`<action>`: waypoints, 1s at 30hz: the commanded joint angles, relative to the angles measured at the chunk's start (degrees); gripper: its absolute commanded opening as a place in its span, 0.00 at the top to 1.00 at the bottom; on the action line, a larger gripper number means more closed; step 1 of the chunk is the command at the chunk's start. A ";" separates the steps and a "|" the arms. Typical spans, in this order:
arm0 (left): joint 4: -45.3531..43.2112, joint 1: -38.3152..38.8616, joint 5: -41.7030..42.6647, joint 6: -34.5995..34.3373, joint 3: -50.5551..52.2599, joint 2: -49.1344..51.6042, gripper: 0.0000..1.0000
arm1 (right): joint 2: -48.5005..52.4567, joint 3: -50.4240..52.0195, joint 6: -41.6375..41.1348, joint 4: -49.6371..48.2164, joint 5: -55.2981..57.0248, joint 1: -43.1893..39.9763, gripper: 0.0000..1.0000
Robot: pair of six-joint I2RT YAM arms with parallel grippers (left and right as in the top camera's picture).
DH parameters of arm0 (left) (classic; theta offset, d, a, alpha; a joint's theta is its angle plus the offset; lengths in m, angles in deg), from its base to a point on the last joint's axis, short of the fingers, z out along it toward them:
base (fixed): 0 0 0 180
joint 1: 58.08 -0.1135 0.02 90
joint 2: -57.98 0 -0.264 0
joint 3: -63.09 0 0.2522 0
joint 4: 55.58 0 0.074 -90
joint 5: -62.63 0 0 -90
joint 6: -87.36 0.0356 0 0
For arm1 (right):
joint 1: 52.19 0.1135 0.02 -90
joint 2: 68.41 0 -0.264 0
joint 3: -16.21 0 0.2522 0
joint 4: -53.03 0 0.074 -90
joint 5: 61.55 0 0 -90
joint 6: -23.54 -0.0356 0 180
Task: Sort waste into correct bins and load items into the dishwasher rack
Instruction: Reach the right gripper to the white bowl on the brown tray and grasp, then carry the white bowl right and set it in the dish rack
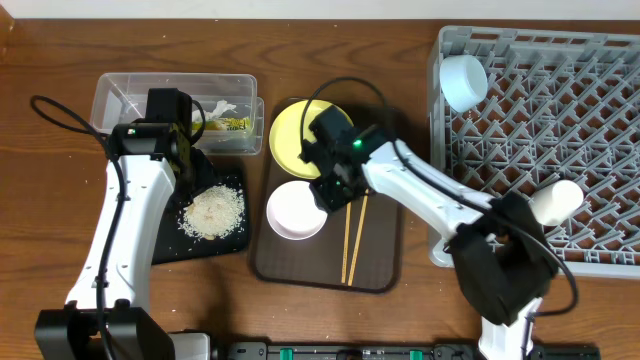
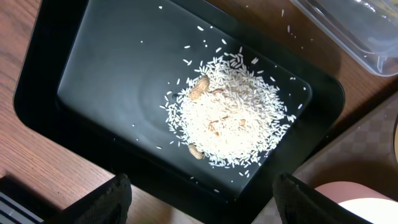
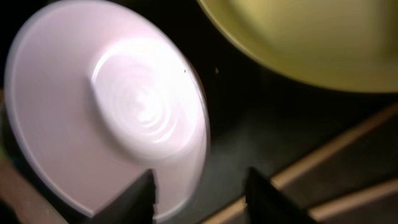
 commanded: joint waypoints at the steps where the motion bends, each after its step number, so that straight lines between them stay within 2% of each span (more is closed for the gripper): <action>1: 0.33 -0.24 -1.11 -0.35 -0.50 0.09 0.25 | 2.56 0.48 -3.06 0.02 0.68 0.70 0.83; 2: 0.33 -0.24 -1.11 -0.35 -0.50 0.09 0.24 | 2.56 0.48 -3.50 -0.02 0.70 0.70 0.90; 7: 0.33 -0.24 -1.11 -0.35 -0.50 0.09 0.24 | 0.11 -0.35 -3.65 -0.81 1.57 -0.52 0.99; 13: 0.33 -0.24 -1.11 -0.35 -0.50 0.09 0.24 | -7.82 -1.36 -3.63 -0.46 8.96 -4.70 0.99; 17: 0.33 -0.24 -1.11 -0.35 -0.50 0.09 0.25 | -14.56 -1.36 -3.61 -1.33 20.13 -9.77 0.99; 20: 0.31 -0.24 -1.11 -0.35 -0.50 0.09 0.25 | -18.43 -1.38 -2.14 -4.39 33.92 -14.03 0.99; 27: 0.31 -0.24 -1.11 -0.35 -0.50 0.09 0.24 | -20.52 -1.36 8.20 -19.93 55.98 -24.41 0.99; 30: 0.31 -0.24 -1.11 -0.35 -0.50 0.09 0.24 | -19.58 -1.36 9.27 -26.64 64.22 -28.57 0.99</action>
